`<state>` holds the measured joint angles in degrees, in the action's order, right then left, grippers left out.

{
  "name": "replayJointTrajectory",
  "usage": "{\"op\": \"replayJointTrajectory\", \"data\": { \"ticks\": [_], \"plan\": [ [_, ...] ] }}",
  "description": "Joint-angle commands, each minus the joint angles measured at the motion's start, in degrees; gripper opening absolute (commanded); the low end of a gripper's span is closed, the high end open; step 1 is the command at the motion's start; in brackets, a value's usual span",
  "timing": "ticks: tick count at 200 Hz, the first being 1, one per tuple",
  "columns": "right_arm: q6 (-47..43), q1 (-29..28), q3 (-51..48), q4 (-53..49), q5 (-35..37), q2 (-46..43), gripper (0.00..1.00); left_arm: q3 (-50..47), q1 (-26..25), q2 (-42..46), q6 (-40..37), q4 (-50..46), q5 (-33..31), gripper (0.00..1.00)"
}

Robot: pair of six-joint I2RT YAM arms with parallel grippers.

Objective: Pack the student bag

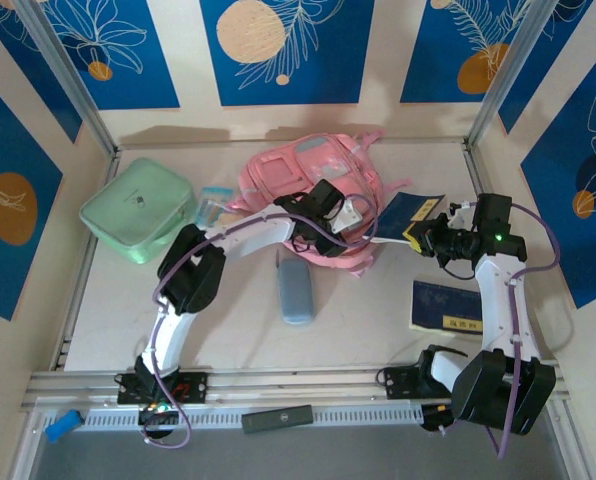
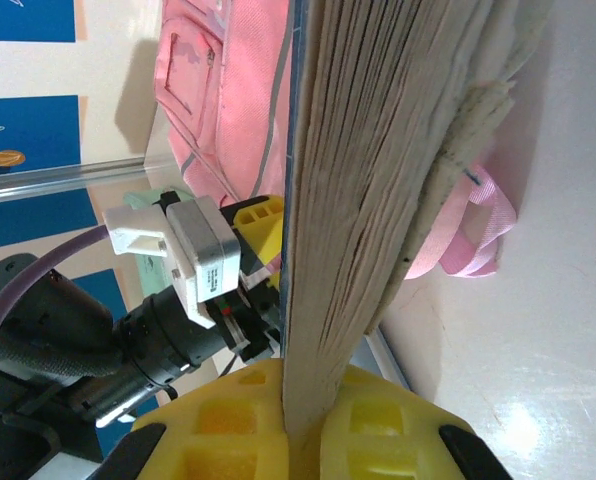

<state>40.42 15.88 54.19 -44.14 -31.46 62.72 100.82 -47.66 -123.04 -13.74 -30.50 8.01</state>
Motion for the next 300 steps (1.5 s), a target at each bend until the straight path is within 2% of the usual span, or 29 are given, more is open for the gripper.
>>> {"op": "replayJointTrajectory", "data": {
  "ticks": [1,38,82,118,175,205,227,255,267,300],
  "plan": [
    [-1.21,0.33,1.09,1.24,-1.68,0.21,0.0,2.87,-0.26,-1.89,-1.5,-0.09,0.68,0.31],
    [-1.58,0.55,1.0,1.01,-1.48,0.39,0.0,2.72,0.19,-0.62,-2.35,-0.27,0.48,0.0],
    [-2.29,0.17,1.77,-0.46,-1.19,0.56,0.0,1.45,0.28,4.82,-0.34,0.73,-2.12,0.0],
    [-3.0,-2.15,3.15,-2.74,0.21,0.65,0.0,-3.07,0.29,10.92,1.1,4.11,-6.95,0.0],
    [-4.9,-5.38,6.22,-8.84,4.15,-0.01,0.0,-4.45,0.29,16.95,3.2,4.18,-13.77,0.0],
    [-5.73,-9.05,6.89,-11.6,5.7,0.36,0.0,-4.94,0.35,19.85,5.03,5.7,-19.46,0.0],
    [-4.88,-14.19,7.41,-10.71,4.24,1.9,0.0,-5.03,0.33,21.16,5.28,6.49,-21.3,0.0],
    [-1.98,-20.78,7.14,-4.07,0.48,6.76,0.0,-6.35,0.35,23.74,6.11,8.13,-24.08,0.0],
    [-0.24,-22.78,5.42,3.29,-3.3,9.12,0.0,-8.01,0.37,25.5,6.29,10.03,-24.67,0.0],
    [2.27,-25.78,8.03,17.46,-5.84,20.46,0.0,-12.29,0.36,29.43,6.11,15.15,-26.41,0.0]
  ]
}}
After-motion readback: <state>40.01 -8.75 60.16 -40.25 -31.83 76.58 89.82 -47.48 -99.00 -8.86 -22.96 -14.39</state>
